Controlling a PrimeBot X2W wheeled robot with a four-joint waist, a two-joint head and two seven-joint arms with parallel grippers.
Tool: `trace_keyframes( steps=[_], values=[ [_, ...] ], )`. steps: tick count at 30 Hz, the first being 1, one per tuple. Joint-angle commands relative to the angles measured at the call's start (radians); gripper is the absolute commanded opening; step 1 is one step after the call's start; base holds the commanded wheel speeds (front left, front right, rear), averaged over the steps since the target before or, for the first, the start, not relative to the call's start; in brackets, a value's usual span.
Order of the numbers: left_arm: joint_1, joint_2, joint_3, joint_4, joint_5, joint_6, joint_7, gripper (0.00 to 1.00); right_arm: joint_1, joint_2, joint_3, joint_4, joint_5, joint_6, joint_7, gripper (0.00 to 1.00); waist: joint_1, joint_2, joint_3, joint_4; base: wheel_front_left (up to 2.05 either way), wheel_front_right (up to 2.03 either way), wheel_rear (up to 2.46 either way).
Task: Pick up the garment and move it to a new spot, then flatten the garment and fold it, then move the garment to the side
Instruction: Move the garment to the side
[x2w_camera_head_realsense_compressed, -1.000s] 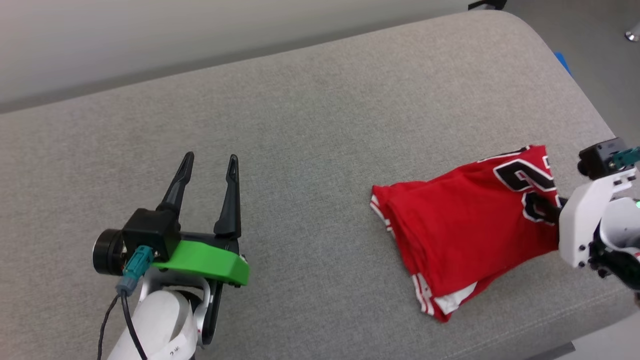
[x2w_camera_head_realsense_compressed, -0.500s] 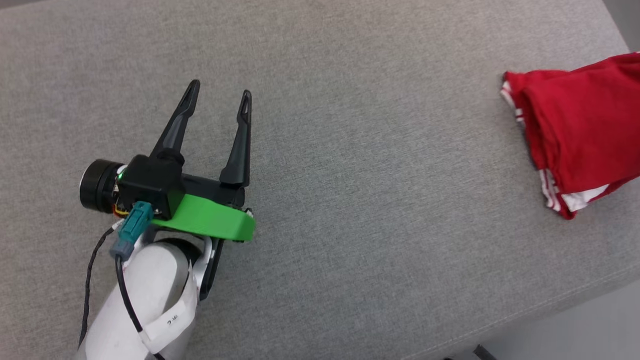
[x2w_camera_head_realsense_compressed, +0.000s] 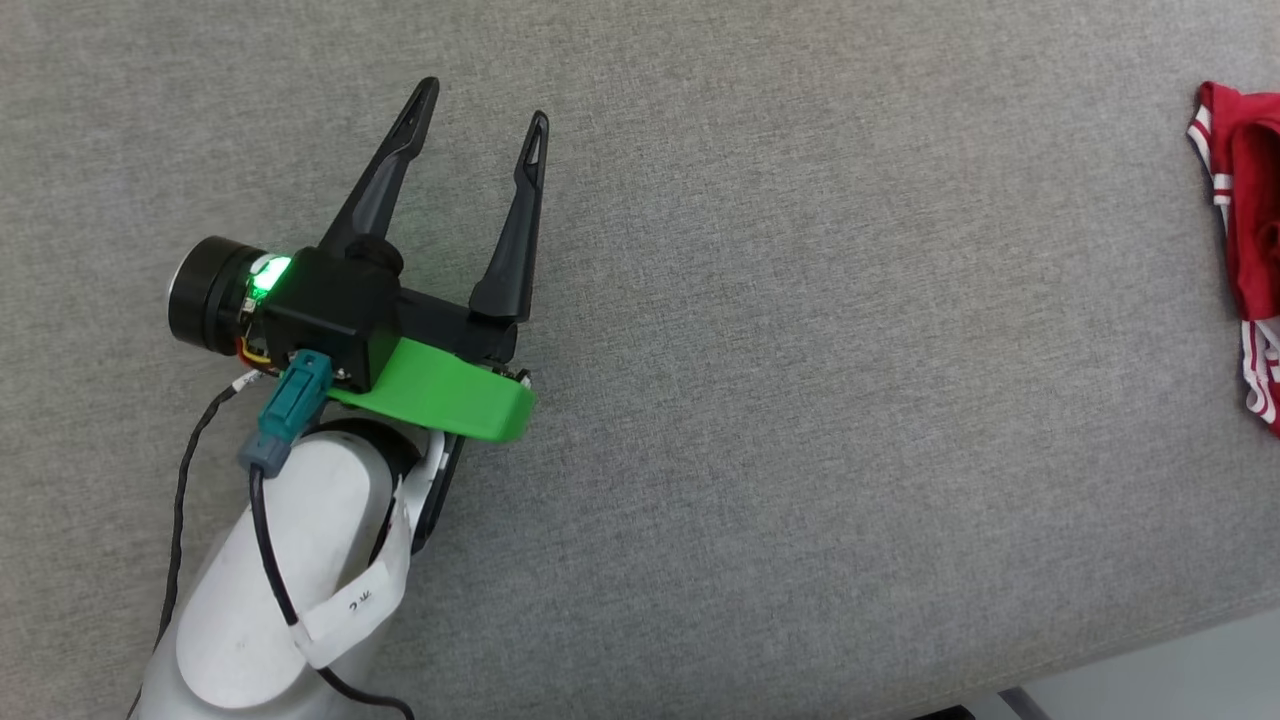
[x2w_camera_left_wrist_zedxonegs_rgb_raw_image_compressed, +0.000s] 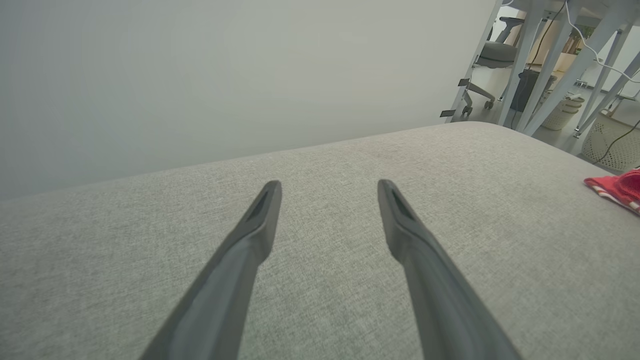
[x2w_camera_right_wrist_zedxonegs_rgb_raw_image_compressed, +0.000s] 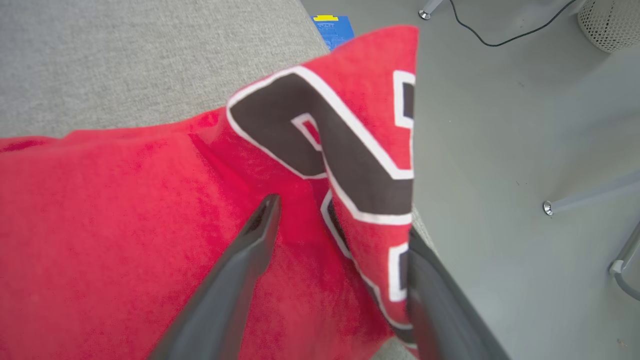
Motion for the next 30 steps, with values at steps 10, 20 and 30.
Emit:
trace_keyframes(
  steps=[10, 20, 30],
  values=[
    [0.09, -0.046, -0.015, 0.116, -0.057, 0.007, -0.069, 1.0, -0.005, 0.026, -0.057, 0.117, -0.19, -0.001, -0.336, 1.0, -0.0003, -0.0001, -0.224, 0.048, 0.0, 0.0, 0.0],
    [0.214, -0.065, 0.013, 0.192, -0.116, 0.037, -0.107, 1.0, 0.203, 0.139, -0.116, -0.058, -0.245, -0.001, -0.363, 1.0, -0.0003, -0.0001, -0.396, 0.105, 0.0, 0.0, 0.0],
    [0.326, -0.063, 0.065, 0.259, -0.165, 0.065, -0.134, 1.0, 0.542, 0.385, -0.153, -0.5, -0.347, -0.001, -0.318, 1.0, -0.0003, -0.0001, -0.532, 0.211, 0.0, 0.0, 0.0]
  ],
)
